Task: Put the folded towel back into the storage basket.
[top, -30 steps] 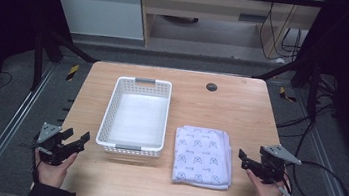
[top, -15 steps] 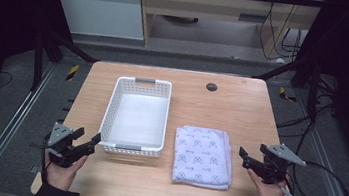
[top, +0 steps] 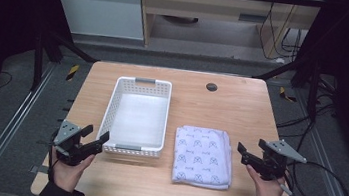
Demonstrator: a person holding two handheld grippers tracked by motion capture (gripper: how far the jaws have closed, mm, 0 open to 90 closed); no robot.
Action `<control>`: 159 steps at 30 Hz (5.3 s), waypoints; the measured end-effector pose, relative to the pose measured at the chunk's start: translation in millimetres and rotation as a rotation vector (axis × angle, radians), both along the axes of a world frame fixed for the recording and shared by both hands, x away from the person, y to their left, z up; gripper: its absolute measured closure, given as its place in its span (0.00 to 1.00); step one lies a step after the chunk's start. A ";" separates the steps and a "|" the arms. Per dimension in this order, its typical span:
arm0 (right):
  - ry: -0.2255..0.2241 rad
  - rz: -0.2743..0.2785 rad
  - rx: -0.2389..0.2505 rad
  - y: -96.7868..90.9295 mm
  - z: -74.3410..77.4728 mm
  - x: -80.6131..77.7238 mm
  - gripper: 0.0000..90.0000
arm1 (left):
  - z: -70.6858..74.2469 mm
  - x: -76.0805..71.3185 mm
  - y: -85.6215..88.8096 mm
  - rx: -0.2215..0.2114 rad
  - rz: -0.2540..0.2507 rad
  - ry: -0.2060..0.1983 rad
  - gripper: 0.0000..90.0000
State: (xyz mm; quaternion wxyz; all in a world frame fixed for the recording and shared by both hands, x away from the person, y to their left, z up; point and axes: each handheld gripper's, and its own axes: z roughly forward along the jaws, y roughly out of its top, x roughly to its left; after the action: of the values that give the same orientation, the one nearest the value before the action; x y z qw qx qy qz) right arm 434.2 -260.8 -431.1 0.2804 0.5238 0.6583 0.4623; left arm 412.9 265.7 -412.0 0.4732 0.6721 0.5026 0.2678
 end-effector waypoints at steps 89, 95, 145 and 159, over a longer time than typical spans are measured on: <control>0.202 0.066 -0.006 35.3 -51.7 62.6 0.36 | -68.3 -6.5 -206.6 0.054 -0.257 0.173 0.51; 0.249 0.079 -0.019 40.2 -62.3 68.2 0.36 | -78.7 -1.1 -208.9 0.064 -0.245 0.203 0.50; 0.230 0.132 0.062 48.1 -52.2 59.9 0.84 | -80.6 8.0 -206.6 -0.033 -0.288 0.261 0.82; 0.122 0.134 0.049 52.4 -8.9 43.6 0.84 | -42.1 3.9 -198.2 -0.013 -0.314 0.175 0.82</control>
State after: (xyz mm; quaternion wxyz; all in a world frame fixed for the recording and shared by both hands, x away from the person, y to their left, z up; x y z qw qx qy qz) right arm 477.8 -208.4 -440.0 0.1953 0.5125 0.6962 0.4631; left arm 416.8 67.6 -454.2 0.4680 0.7601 0.4322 0.1280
